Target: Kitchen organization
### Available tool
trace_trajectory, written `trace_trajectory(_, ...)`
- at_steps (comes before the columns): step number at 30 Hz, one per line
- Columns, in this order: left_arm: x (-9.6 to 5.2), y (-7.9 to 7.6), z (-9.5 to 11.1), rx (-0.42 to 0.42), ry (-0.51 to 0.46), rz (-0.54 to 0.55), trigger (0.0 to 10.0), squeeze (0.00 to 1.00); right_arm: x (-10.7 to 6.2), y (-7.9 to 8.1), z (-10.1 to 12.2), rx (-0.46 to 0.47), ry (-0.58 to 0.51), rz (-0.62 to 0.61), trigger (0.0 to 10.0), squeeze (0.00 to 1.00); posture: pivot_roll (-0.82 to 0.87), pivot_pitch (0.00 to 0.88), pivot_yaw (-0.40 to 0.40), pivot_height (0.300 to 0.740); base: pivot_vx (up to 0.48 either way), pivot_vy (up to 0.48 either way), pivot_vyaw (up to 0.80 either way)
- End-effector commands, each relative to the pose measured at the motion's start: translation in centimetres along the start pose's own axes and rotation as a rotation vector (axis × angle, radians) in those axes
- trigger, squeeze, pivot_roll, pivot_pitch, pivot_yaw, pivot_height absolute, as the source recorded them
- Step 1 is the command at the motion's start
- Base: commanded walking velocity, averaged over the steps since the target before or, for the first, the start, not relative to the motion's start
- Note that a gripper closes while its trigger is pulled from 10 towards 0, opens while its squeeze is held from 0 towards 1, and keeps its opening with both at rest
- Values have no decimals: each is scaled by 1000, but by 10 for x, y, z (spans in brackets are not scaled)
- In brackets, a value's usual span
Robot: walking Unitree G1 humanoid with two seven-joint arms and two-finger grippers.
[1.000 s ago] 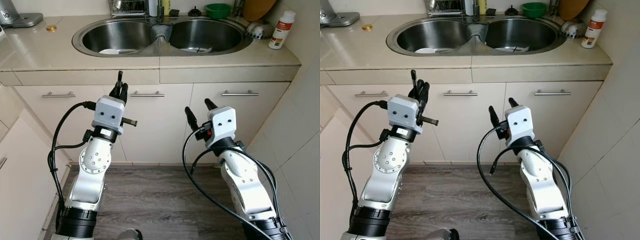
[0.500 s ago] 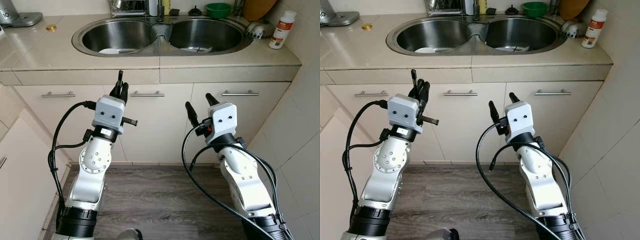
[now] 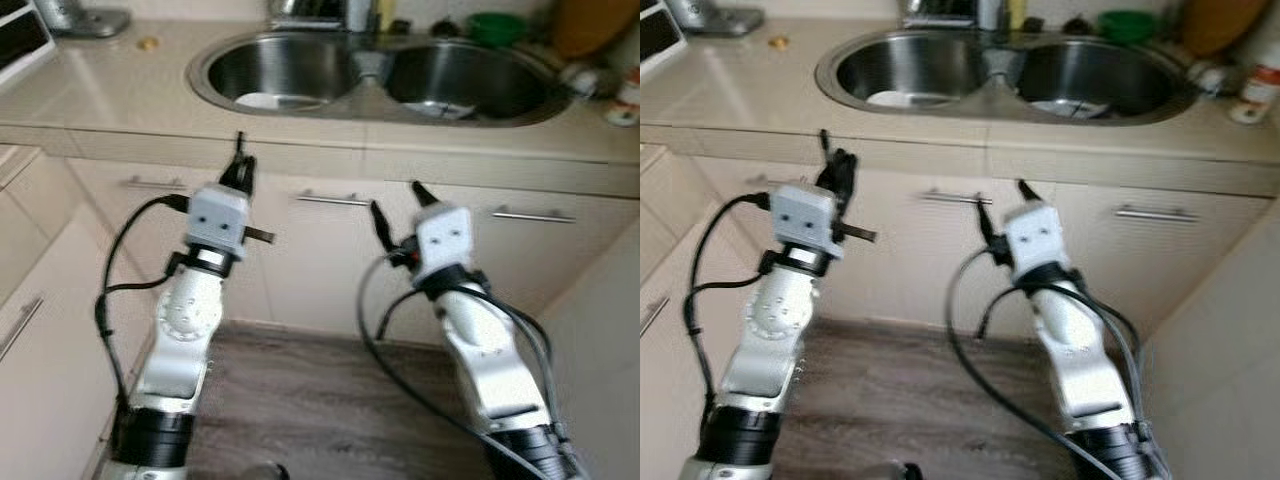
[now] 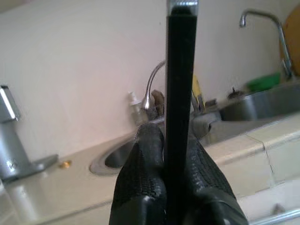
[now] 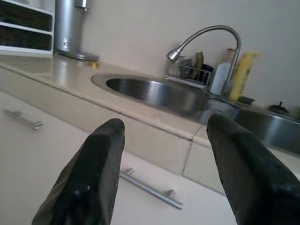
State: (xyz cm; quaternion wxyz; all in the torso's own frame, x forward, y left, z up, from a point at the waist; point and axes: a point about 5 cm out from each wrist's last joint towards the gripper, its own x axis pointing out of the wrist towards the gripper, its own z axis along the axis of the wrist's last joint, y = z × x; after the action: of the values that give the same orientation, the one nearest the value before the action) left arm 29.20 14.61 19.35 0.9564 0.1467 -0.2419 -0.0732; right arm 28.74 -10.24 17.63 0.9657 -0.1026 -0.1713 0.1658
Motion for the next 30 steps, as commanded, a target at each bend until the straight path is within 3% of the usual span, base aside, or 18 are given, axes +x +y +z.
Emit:
trace_trajectory(1, 3, -7, 7, -12, -34, -23, 10000, 0, -4, -10, 0, -16, -4, -37, 10000, 0, -89, 33, 23, 740, 345, 0, 0)
trace_trajectory(12, 7, -6, 13, 0, -61, -31, 10000, 0, 0, -20, 4, 13, -24, -105, 10000, 0, -89, 38, 23, 740, 347, 0, 0)
trace_trajectory(23, 9, -6, 14, 5, -68, -33, 10000, 0, -1, -27, 6, -55, -41, -153, 10000, 0, -93, 39, 23, 740, 351, 0, 0)
trace_trajectory(30, 10, -4, 15, 11, -77, -32, 10000, 0, -2, -40, 6, -81, -46, -250, 10000, 0, -94, 42, 21, 740, 354, 0, 0)
